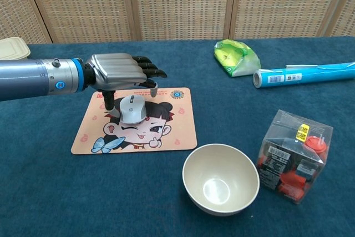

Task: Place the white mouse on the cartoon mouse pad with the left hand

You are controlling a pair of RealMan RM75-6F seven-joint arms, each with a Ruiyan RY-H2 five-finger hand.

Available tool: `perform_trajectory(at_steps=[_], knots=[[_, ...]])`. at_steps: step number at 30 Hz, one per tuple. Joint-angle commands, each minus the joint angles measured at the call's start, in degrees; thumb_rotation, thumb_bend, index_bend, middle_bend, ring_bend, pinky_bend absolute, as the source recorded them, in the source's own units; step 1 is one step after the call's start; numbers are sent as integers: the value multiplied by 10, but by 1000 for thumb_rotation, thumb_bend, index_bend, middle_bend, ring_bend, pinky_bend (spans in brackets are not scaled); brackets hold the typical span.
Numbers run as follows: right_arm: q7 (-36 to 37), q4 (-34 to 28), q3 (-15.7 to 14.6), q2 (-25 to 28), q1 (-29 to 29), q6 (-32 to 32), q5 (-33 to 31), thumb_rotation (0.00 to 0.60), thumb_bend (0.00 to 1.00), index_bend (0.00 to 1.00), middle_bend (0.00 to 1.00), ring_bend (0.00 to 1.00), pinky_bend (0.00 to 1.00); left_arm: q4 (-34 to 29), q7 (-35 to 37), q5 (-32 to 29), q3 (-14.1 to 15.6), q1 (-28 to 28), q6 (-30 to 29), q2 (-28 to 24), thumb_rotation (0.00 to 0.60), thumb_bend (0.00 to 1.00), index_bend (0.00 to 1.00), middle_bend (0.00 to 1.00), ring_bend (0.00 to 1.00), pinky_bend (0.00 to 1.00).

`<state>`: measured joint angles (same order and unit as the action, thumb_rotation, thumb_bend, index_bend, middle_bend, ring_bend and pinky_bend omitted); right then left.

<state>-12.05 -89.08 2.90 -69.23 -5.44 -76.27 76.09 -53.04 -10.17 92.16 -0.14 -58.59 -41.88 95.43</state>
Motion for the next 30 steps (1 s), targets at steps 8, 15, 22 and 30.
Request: perform_trajectory(at_steps=[8, 15, 22, 30], knots=[[0, 0, 0, 0, 0, 0, 0, 600, 105, 0, 0, 0, 0, 10, 10, -7, -5, 10, -33, 2, 600, 99, 83, 0, 0, 0], [1, 0, -2, 0, 1, 0, 1, 600, 105, 0, 0, 0, 0, -68, 11, -37, -31, 45, -94, -72, 600, 94, 3, 0, 0, 0], [0, -3, -3, 0, 2, -5, 6, 600, 105, 0, 0, 0, 0, -202, -41, -86, -41, 107, -149, -162, 600, 87, 0, 0, 0, 0], [-1, -9, -5, 2, 4, -15, 15, 600, 105, 0, 0, 0, 0, -307, -109, -89, -11, 204, -270, -209, 600, 77, 0, 0, 0, 0]])
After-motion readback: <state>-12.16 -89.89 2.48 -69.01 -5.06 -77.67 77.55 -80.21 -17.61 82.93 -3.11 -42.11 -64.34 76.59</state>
